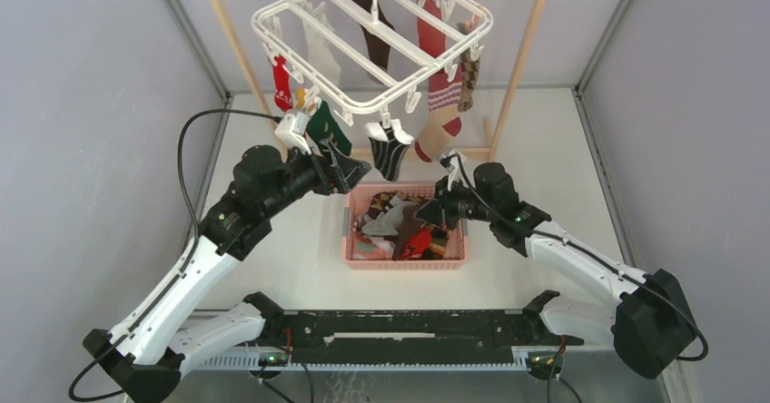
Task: Remove the socks clipped to the hanger
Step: Place the sock in the bin.
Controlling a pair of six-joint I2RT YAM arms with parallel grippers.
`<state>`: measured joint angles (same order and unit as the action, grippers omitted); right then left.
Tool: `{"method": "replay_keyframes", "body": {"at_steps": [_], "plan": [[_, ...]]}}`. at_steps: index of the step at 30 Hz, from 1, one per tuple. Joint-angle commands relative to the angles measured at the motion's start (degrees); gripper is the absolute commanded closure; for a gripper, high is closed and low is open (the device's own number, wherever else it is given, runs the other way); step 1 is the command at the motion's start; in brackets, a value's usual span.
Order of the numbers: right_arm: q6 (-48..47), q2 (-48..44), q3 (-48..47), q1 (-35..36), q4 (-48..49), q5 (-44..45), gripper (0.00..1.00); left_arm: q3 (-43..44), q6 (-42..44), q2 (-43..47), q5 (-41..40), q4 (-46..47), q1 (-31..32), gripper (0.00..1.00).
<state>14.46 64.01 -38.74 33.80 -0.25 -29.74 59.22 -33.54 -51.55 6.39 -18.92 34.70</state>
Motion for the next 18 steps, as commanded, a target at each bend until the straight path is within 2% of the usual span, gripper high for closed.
{"method": "replay_keyframes", "body": {"at_steps": [1,18], "plan": [[0.62,-1.72,1.35,-0.46,1.25,1.99,1.0,-2.45,-0.56,1.42,-1.34,2.36,1.16,0.17],[4.57,0.99,4.45,-1.8,0.63,8.52,1.0,-10.09,-1.75,1.9,-4.39,4.09,4.9,0.18]]}}
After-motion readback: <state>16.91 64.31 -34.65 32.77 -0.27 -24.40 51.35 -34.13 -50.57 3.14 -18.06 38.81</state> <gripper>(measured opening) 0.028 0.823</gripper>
